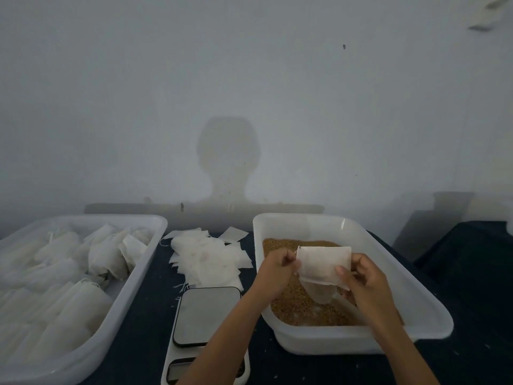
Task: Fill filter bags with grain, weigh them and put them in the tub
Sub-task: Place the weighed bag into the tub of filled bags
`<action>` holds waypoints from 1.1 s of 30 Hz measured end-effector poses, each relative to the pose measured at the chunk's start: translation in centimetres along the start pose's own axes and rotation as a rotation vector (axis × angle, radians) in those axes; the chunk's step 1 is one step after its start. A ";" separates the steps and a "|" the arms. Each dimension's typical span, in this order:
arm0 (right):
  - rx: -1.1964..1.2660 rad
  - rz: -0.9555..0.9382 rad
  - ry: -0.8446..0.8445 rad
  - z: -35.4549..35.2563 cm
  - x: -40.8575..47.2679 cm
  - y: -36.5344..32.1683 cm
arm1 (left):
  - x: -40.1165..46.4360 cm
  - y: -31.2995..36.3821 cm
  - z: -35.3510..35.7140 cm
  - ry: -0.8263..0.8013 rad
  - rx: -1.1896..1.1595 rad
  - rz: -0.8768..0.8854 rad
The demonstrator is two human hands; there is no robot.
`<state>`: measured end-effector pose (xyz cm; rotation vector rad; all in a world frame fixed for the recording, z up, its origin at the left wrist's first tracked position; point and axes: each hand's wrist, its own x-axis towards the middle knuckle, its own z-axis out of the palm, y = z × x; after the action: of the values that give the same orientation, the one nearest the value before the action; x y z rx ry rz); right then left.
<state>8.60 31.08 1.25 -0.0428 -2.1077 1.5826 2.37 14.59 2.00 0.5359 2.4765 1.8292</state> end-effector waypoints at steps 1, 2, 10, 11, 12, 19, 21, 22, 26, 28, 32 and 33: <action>0.001 0.004 -0.002 0.0 0.0 0.0 | 0.0 0.0 0.0 -0.001 -0.010 0.005; 0.006 0.009 -0.006 -0.1 0.0 -0.1 | 0.1 0.0 0.0 -0.001 -0.015 0.012; -0.131 0.168 -0.238 -1.0 -0.2 -0.6 | 1.1 1.3 -0.2 -0.052 0.057 0.256; -0.179 0.169 -0.283 -1.0 -0.2 -0.7 | 1.2 1.7 -0.4 -0.075 0.067 0.286; -0.199 0.178 -0.326 -1.0 -0.1 -0.8 | 1.3 2.1 -0.6 -0.107 0.087 0.319; 0.103 0.264 -0.305 0.3 1.1 -2.4 | 1.6 5.2 -1.5 -0.414 0.469 0.499; 0.135 0.213 -0.227 0.9 1.2 -3.0 | 1.5 5.3 -1.6 -0.374 0.513 0.515; 0.118 0.176 -0.184 1.1 1.3 -3.3 | 1.4 5.0 -1.7 -0.313 0.483 0.532; 0.135 0.054 -0.043 2.5 1.0 -4.8 | -0.1 3.4 -2.3 -0.019 0.069 0.350; 0.246 0.063 -0.006 3.6 0.7 -5.7 | -0.9 2.6 -3.0 0.030 -0.089 0.246; 0.440 0.136 0.001 7.0 -0.5 -7.5 | -3.0 1.5 -5.2 0.196 -0.160 0.293; 0.461 0.144 -0.002 8.0 -0.9 -7.8 | -3.5 1.3 -5.9 0.250 -0.169 0.313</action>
<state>8.20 21.14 6.42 -0.0355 -1.7233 2.1167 4.74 8.49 4.38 0.7657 2.4643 2.3288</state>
